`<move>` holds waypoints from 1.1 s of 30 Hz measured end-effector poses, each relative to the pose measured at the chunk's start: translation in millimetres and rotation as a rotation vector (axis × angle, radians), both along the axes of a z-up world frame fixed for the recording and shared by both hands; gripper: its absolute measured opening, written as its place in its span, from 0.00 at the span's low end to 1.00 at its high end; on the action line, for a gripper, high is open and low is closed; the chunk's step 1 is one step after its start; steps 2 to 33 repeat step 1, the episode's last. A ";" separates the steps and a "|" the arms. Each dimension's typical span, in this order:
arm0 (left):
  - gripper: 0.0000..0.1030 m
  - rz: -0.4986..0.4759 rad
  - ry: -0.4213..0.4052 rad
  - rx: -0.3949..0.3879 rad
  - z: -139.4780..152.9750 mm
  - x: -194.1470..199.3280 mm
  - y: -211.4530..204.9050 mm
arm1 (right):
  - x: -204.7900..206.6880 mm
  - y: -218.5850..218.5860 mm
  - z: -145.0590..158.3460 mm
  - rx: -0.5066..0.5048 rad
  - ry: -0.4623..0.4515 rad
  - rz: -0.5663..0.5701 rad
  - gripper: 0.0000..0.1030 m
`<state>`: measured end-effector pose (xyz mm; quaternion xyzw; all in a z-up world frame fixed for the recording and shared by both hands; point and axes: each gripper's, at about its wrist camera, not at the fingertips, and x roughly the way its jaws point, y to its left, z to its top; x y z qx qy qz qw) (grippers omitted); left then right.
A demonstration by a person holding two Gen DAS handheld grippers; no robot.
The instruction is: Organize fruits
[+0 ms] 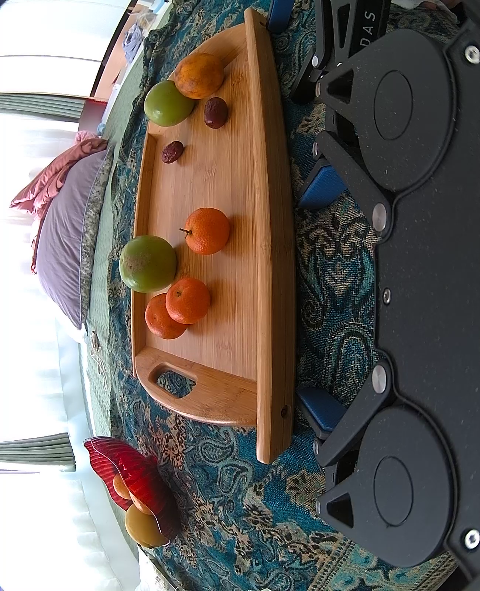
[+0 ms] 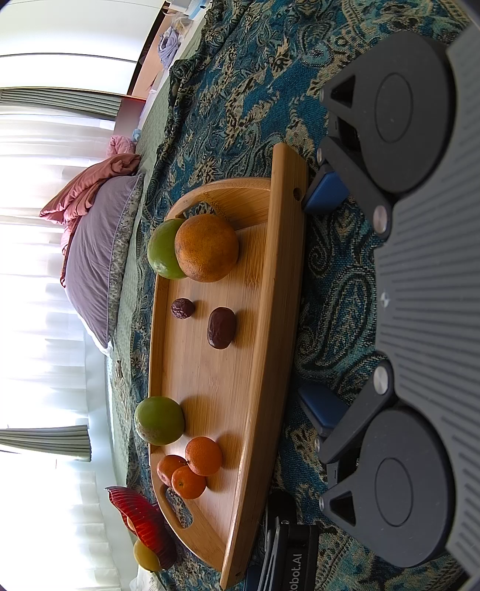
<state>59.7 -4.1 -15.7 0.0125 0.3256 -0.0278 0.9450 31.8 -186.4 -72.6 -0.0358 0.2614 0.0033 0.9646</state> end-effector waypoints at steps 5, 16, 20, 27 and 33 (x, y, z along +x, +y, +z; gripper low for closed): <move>1.00 -0.002 0.001 0.001 0.0 -0.5 -0.4 | 0.1 0.4 -0.2 0.001 0.000 0.000 1.00; 1.00 -0.002 0.001 0.001 0.0 -0.5 -0.4 | 0.1 0.4 -0.2 0.001 0.000 0.000 1.00; 1.00 -0.002 0.001 0.001 0.0 -0.5 -0.4 | 0.1 0.4 -0.2 0.001 0.000 0.000 1.00; 1.00 -0.002 0.001 0.001 0.0 -0.5 -0.4 | 0.1 0.4 -0.2 0.001 0.000 0.000 1.00; 1.00 -0.002 0.001 0.001 0.0 -0.5 -0.4 | 0.1 0.4 -0.2 0.001 0.000 0.000 1.00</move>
